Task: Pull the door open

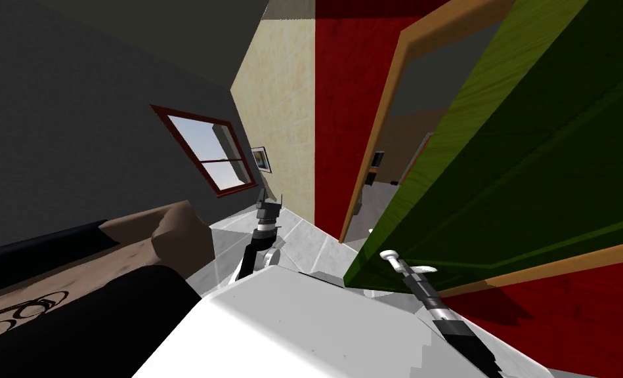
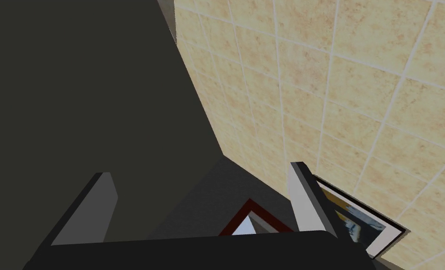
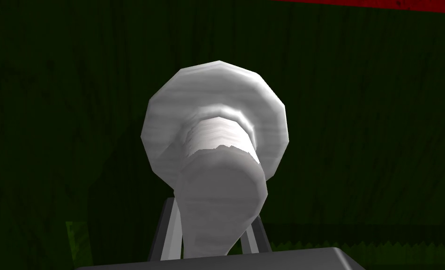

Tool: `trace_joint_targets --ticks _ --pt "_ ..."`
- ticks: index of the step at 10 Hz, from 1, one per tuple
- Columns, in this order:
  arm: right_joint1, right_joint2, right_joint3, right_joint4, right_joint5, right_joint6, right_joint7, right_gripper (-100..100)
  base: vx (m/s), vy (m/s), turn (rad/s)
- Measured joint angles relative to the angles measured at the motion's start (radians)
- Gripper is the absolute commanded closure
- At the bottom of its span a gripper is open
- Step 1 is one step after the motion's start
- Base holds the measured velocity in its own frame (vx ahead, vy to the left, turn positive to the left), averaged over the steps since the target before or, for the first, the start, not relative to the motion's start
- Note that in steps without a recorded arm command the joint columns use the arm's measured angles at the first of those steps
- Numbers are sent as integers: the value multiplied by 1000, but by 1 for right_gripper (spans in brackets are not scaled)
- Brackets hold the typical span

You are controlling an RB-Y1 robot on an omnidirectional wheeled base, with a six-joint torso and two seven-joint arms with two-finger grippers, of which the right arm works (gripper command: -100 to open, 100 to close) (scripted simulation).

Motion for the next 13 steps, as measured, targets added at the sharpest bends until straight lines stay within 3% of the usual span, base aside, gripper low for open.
trace_joint_targets --ticks 3,5,8,13 --pt "34 -14 -15 4 8 -44 -9 100 -204 -98 168" --pt "31 -17 -19 36 12 -74 -9 100 -131 -55 80" --pt "31 -20 -24 55 15 -91 -11 100 -176 -89 203" --pt "28 -25 -34 108 26 -145 -9 100 -214 -102 191"
